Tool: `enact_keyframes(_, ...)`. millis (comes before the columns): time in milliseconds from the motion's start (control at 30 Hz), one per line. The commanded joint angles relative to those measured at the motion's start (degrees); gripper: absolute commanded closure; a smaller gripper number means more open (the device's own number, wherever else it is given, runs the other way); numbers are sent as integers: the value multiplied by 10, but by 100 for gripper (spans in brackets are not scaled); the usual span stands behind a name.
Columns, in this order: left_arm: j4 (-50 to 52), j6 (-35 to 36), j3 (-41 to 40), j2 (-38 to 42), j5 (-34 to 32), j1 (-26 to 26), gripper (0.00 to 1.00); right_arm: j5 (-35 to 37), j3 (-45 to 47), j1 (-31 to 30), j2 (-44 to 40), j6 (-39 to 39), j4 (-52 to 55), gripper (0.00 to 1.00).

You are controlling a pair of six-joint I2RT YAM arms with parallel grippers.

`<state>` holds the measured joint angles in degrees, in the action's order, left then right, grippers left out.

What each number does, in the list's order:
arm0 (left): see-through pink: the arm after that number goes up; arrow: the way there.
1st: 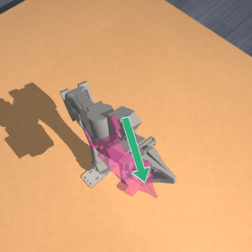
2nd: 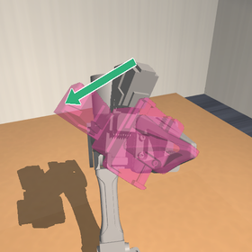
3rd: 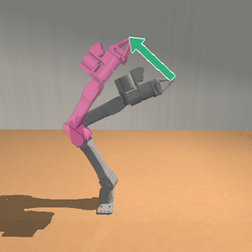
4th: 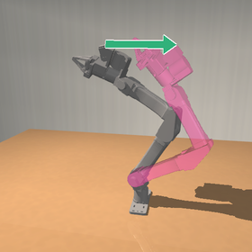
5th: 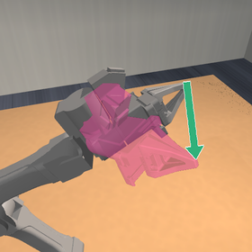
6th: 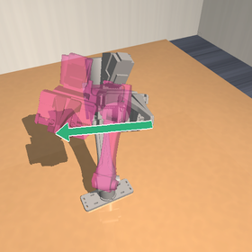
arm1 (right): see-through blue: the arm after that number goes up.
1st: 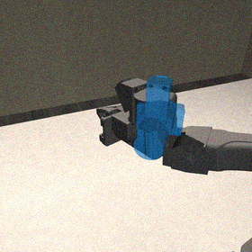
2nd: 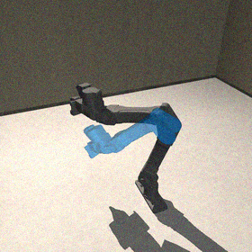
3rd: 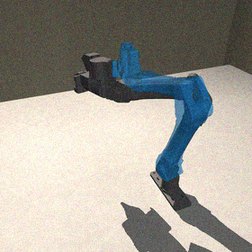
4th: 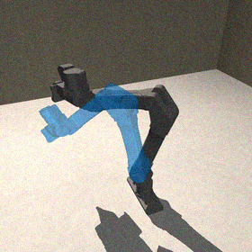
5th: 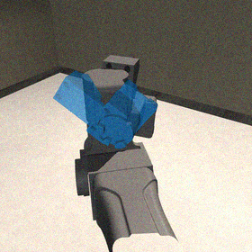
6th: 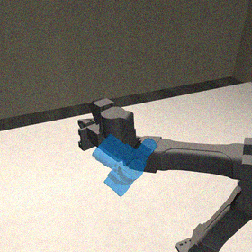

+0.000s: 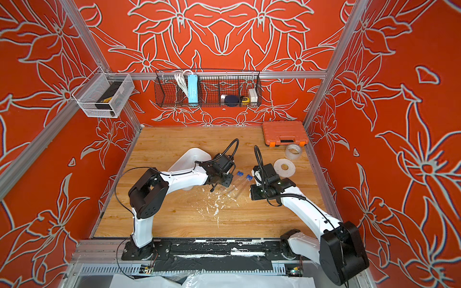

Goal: Wipe the exteriors of test tubes
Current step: Pick up the test tube at the center of the board.

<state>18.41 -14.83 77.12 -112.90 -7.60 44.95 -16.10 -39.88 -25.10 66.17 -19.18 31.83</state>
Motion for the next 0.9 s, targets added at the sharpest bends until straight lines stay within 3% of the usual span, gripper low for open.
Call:
enact_keyframes(0,-6,2,-16,-13,1,1,62,-9,9,2,4,2,-11,99)
enact_keyframes(433,-24,-3,-67,-9,-18,-5,63,-16,20,2,3,-6,-24,100)
enact_keyframes(867,-46,-16,-118,9,-9,-5,81,-42,30,1,14,-16,-42,100)
